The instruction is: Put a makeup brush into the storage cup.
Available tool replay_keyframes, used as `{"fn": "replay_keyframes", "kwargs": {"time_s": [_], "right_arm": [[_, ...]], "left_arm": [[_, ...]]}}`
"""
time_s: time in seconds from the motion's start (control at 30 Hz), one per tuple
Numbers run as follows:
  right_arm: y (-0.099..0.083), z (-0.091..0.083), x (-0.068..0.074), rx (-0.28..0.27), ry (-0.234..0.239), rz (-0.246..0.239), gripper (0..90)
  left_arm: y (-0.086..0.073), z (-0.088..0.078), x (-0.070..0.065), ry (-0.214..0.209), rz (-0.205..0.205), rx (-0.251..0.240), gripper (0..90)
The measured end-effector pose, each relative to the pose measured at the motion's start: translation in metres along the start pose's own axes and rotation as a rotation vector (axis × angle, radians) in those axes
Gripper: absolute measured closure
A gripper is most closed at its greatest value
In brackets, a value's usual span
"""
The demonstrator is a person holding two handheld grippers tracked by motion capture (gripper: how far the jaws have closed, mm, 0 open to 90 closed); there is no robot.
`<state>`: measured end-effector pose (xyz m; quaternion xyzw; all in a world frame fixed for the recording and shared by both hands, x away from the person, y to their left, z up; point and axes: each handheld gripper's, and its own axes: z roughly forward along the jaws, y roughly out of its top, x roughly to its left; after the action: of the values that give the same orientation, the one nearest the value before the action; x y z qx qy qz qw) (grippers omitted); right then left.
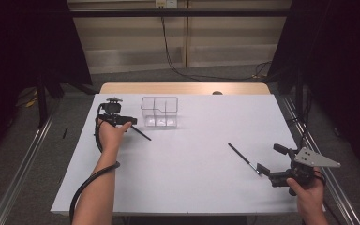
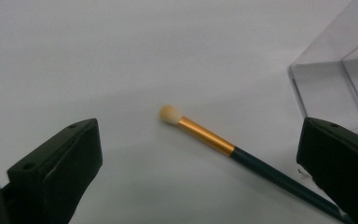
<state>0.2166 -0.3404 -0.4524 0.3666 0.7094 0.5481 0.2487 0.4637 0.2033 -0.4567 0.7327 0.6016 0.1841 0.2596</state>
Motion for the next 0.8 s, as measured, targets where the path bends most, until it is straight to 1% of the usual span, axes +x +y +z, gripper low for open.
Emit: {"fn": "replay_keyframes", "kwargs": {"time_s": [0.07, 0.1, 0.13, 0.2, 0.27, 0.3, 0.37, 0.43, 0.47, 0.5, 0.53, 0.6, 0.63, 0.67, 0.7, 0.8], "right_arm": [[0.000, 0.000, 0.000, -0.001, 0.001, 0.001, 0.0], [0.000, 0.000, 0.000, 0.000, 0.000, 0.002, 0.0], [0.000, 0.000, -0.001, -0.002, 0.000, 0.001, 0.0], [0.000, 0.000, -0.001, 0.001, -0.001, 0.002, 0.0], [0.000, 0.000, -0.001, 0.001, -0.001, 0.000, 0.0], [0.000, 0.000, -0.001, 0.001, 0.000, -0.001, 0.0], [0.000, 0.000, -0.001, 0.001, -0.002, 0.003, 0.0], [-0.001, 0.000, -0.001, 0.003, -0.003, 0.004, 0.0], [-0.001, 0.000, -0.001, 0.001, -0.002, 0.007, 0.0], [-0.001, 0.000, -0.001, 0.003, -0.003, 0.007, 0.0], [-0.001, 0.000, -0.002, 0.000, -0.001, 0.005, 0.0], [-0.001, -0.001, -0.002, 0.001, -0.002, 0.002, 0.0], [-0.001, -0.001, -0.003, 0.000, -0.001, 0.003, 0.0], [-0.001, -0.001, -0.003, -0.001, -0.002, 0.002, 0.0], [-0.001, -0.001, -0.003, -0.001, -0.003, 0.002, 0.0], [-0.001, -0.001, -0.003, -0.001, -0.002, 0.001, 0.0]], "left_arm": [[0.001, 0.002, 0.000, 0.015, -0.020, 0.001, 0.0], [0.002, 0.002, 0.000, 0.021, -0.015, 0.011, 0.0], [0.002, 0.003, -0.001, 0.032, -0.028, 0.011, 0.0], [0.003, 0.004, -0.003, 0.045, -0.021, 0.023, 0.5], [0.003, 0.006, -0.005, 0.055, -0.026, 0.030, 1.8], [0.003, 0.006, -0.005, 0.055, -0.019, 0.036, 2.1], [0.002, 0.008, -0.007, 0.055, -0.027, 0.039, 2.6], [0.001, 0.009, -0.008, 0.061, -0.019, 0.047, 3.4], [0.001, 0.010, -0.008, 0.061, -0.020, 0.050, 3.6], [0.001, 0.011, -0.009, 0.062, -0.030, 0.051, 3.6], [0.000, 0.011, -0.010, 0.067, -0.029, 0.053, 3.6], [0.000, 0.012, -0.010, 0.074, -0.021, 0.060, 3.9], [0.001, 0.012, -0.011, 0.073, -0.013, 0.073, 4.1], [0.000, 0.013, -0.012, 0.073, -0.020, 0.067, 4.2], [0.000, 0.013, -0.013, 0.071, -0.020, 0.071, 4.3], [0.000, 0.014, -0.015, 0.072, -0.003, 0.084, 5.0]]}}
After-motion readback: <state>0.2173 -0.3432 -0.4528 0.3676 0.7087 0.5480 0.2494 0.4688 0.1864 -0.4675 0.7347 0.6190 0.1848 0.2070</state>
